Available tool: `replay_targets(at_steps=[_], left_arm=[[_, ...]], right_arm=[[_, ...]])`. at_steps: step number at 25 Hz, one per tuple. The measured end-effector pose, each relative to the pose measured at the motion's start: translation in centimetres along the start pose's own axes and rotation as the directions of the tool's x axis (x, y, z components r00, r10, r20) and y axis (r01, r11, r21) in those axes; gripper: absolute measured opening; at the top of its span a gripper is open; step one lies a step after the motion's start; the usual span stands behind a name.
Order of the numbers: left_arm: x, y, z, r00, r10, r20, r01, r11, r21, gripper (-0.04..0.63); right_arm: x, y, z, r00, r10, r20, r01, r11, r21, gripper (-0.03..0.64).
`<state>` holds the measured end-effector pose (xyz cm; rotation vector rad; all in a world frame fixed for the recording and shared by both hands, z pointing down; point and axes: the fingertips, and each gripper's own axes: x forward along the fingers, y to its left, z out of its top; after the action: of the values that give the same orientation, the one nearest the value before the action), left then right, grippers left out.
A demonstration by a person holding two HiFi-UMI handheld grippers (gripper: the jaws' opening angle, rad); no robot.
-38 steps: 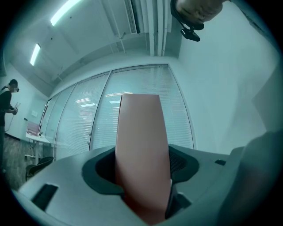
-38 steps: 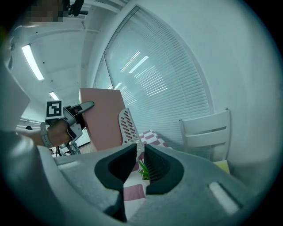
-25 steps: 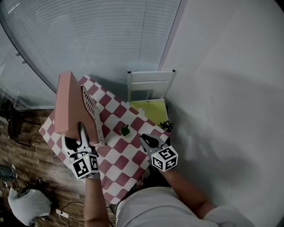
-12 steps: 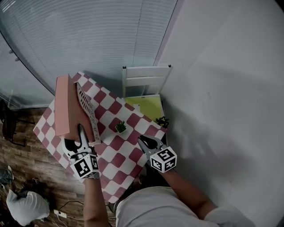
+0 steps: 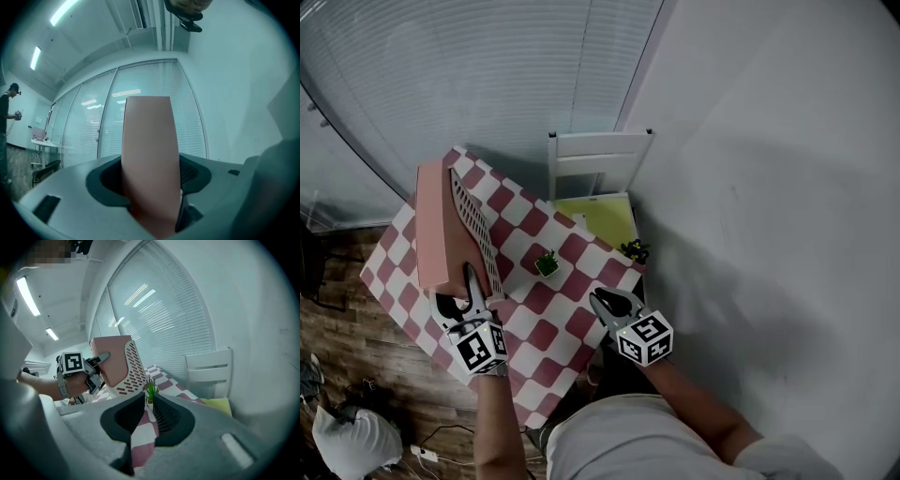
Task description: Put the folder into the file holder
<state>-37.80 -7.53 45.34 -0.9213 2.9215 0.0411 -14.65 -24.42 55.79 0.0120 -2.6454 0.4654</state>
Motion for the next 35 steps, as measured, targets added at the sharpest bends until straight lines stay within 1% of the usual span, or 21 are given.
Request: replay_targets(at_steps=[8, 17, 25, 28, 32, 35], left_arm=[[-0.3, 0.1, -2.4, 0.999, 0.006, -0.05, -0.006, 1.0, -0.004, 0.275], [-0.7, -0.2, -3.1, 0.998, -0.005, -0.061, 0.006, 1.0, 0.019, 0.281], [-0.9, -0.2, -3.5, 0.993, -0.009, -0.118, 0.012, 0.999, 0.03, 0.29], [-1.3, -0.3, -3.5, 0.989, -0.022, -0.145, 0.026, 0.999, 0.028, 0.291], [-2.4, -0.6, -3.3, 0.983, -0.057, -0.176, 0.06, 0.998, 0.011, 0.295], [-3.8, -0.7, -2.7, 0.979, -0.077, -0.186, 0.08, 0.997, 0.006, 0.296]], right_arm=[[-0.7, 0.1, -1.0, 1.0, 0.0, -0.016, -0.001, 1.0, -0.013, 0.038], [-1.7, 0.1, -1.7, 0.999, -0.001, -0.033, 0.0, 1.0, -0.024, 0.038], [-2.3, 0.8, -1.8, 1.0, 0.015, -0.023, -0.016, 0.999, -0.034, 0.038], [-2.5, 1.4, -1.6, 1.0, 0.025, -0.016, -0.026, 0.999, -0.044, 0.038], [-2.6, 2.6, -1.1, 0.999, 0.051, -0.003, -0.051, 0.997, -0.065, 0.038], [-2.4, 4.1, -0.5, 0.997, 0.078, 0.009, -0.078, 0.994, -0.077, 0.038]])
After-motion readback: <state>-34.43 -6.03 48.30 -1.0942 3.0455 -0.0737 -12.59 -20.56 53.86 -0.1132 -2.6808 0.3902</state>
